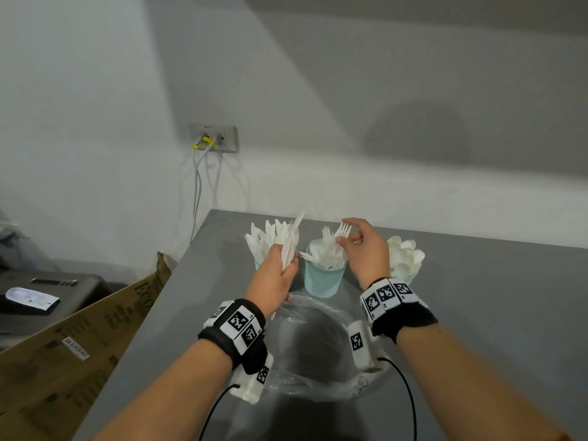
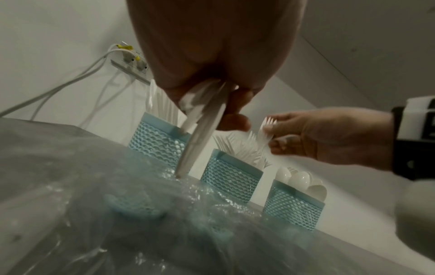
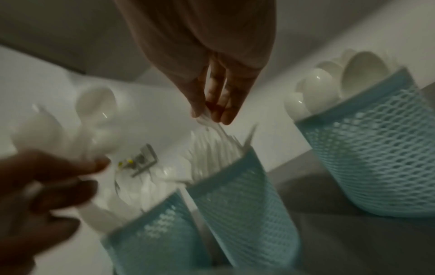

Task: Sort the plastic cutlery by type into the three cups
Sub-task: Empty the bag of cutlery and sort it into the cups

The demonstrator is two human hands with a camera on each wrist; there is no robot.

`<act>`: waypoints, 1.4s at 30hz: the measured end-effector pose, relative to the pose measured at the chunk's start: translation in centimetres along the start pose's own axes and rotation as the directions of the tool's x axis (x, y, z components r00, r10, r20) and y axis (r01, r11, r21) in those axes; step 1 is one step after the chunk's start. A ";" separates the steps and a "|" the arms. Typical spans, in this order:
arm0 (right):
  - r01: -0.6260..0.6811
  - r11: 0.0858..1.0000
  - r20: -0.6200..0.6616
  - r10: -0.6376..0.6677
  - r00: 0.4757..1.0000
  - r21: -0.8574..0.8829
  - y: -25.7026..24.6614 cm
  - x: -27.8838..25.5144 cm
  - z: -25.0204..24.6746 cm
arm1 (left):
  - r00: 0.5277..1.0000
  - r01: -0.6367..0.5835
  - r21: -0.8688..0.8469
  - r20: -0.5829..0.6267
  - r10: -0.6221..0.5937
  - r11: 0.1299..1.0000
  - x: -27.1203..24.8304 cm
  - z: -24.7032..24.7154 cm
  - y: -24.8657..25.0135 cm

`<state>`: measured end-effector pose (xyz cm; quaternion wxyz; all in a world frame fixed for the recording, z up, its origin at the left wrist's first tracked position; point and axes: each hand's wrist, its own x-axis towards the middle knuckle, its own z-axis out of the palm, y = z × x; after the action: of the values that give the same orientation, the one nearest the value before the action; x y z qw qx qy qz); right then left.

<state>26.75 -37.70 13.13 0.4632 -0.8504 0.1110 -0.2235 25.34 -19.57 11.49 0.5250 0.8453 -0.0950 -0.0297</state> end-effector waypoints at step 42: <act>0.008 0.981 0.274 -0.063 0.960 0.195 -5.5 0.4 -0.4 | 0.979 -0.199 0.070 0.065 0.194 0.978 -0.5 -0.2 0.2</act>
<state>26.82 -35.14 18.04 0.5499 -0.8266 0.0073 -0.1195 24.83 -19.33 11.72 0.4898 0.8499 -0.1944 0.0014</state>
